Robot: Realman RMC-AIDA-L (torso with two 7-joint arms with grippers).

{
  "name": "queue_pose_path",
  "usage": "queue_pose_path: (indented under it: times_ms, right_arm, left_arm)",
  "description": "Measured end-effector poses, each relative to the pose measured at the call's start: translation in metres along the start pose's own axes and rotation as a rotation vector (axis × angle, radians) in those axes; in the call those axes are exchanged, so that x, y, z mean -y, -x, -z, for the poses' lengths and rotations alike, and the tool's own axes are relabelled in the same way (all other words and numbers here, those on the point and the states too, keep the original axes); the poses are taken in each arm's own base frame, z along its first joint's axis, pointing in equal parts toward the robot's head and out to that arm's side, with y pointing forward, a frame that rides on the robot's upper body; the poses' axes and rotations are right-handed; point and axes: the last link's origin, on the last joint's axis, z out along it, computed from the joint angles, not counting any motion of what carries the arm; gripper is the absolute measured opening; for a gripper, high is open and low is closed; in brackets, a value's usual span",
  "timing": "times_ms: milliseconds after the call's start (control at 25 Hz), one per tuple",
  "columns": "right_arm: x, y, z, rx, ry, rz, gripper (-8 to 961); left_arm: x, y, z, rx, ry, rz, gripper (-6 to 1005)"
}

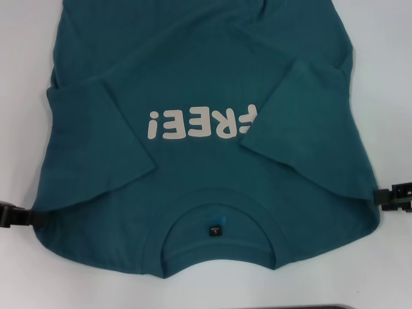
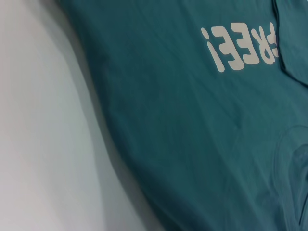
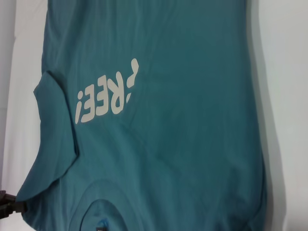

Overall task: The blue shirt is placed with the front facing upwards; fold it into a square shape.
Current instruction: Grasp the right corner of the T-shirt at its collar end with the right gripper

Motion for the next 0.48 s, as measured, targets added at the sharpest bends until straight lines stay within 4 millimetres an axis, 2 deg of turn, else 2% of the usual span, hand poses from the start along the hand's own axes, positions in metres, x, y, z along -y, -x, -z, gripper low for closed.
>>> queue_pose_path:
  times_ms: [80,480]
  right_arm:
    - [-0.002,0.003,0.0,-0.003,-0.006,0.002,421]
    - [-0.009,0.017,-0.005,-0.052,-0.046,0.008,424]
  left_arm:
    - [0.0,-0.001,0.0,0.0,0.0,-0.003,16]
    - [-0.001,-0.002,0.0,0.0,0.002,-0.006,16]
